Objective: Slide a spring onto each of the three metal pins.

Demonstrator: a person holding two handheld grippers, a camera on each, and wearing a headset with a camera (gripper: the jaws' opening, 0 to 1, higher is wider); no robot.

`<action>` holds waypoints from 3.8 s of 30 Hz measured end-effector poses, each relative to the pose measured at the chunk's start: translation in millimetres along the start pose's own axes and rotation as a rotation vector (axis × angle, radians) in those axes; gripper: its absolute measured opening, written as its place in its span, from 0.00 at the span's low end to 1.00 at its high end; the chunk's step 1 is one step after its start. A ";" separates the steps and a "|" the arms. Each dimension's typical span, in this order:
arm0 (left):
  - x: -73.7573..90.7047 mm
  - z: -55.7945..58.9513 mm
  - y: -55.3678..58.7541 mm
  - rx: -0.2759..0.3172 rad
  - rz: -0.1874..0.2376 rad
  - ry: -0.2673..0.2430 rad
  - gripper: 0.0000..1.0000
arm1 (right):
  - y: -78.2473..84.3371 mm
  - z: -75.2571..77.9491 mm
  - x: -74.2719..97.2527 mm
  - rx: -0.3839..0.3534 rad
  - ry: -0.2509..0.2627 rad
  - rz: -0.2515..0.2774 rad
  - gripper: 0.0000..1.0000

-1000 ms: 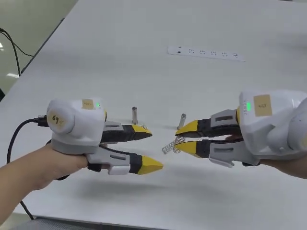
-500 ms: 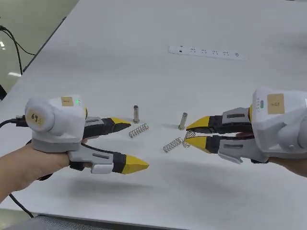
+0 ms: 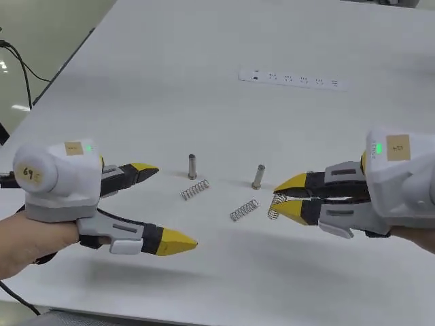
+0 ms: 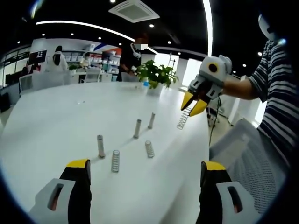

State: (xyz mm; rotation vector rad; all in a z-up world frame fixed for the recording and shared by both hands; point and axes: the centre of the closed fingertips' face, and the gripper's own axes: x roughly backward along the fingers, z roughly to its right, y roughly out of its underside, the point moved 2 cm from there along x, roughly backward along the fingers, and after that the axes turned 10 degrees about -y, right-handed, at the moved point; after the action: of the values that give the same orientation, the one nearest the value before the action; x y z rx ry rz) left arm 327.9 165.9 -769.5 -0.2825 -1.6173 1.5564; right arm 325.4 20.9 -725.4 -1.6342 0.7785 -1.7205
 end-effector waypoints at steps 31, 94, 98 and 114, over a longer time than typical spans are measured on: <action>9.5 -16.4 7.2 0.023 -0.009 -0.051 0.98 | 38.5 61.1 43.3 -0.138 0.195 -0.037 0.08; 23.0 -24.5 8.4 0.078 0.005 -0.093 0.96 | 96.4 106.5 10.2 -0.316 0.312 -0.068 0.08; 22.7 -23.9 8.8 0.076 0.001 -0.090 0.96 | 104.0 105.9 3.8 -0.322 0.307 -0.092 0.08; 22.0 -24.9 6.1 0.071 -0.002 -0.089 0.95 | 106.5 102.2 6.1 -0.313 0.304 -0.092 0.10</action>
State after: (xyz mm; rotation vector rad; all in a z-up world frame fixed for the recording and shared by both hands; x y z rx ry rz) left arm 329.3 199.7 -769.5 -0.1758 -1.6253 1.6420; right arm 432.3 -49.7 -799.0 -1.6479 1.1832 -2.0229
